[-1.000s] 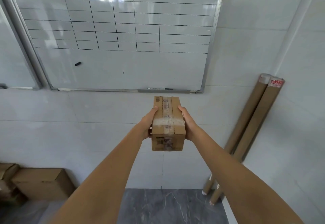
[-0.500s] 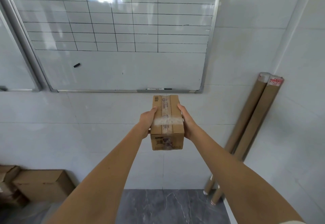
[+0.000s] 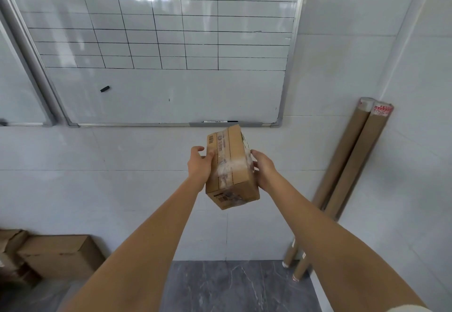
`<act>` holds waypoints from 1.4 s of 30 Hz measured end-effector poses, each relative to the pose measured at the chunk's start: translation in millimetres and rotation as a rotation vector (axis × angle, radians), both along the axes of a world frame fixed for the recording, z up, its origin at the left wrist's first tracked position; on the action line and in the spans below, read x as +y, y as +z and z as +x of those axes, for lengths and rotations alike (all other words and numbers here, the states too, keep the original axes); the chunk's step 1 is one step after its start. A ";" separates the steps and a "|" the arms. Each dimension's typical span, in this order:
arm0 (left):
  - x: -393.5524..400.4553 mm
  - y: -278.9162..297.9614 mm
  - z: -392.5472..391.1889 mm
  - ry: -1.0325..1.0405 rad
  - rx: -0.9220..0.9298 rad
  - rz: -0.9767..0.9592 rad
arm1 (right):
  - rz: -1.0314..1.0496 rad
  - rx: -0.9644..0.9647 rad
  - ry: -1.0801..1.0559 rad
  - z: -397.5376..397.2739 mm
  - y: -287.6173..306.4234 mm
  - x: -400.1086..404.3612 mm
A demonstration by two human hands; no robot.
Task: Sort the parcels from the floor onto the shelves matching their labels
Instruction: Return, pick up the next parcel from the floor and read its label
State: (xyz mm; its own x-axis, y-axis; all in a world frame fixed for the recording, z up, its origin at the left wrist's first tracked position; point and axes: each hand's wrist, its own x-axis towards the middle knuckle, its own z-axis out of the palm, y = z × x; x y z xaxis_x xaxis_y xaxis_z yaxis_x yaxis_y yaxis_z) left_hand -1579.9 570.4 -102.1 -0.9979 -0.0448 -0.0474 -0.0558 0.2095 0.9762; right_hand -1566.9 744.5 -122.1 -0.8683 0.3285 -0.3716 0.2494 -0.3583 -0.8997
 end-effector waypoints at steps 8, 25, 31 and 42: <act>1.1 2.9 -0.4 -0.123 -0.182 0.177 | -0.082 0.047 0.082 5.7 8.3 5.8; 5.7 -4.1 11.7 -0.441 -0.489 0.301 | -0.036 0.010 0.192 14.4 5.9 13.8; 3.6 5.4 17.6 -0.560 -0.474 0.395 | -0.041 -0.039 0.259 26.2 22.0 29.3; 1.0 6.2 21.4 -0.569 -0.492 0.353 | -0.075 -0.149 0.267 29.1 24.9 40.8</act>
State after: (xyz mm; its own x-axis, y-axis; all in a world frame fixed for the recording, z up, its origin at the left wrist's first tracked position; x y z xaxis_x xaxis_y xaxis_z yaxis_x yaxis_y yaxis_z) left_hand -1558.5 571.4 -95.9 -0.7253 0.5597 -0.4009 -0.4713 0.0208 0.8817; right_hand -1537.8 785.3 -97.1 -0.8542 0.0631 -0.5161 0.4710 -0.3263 -0.8195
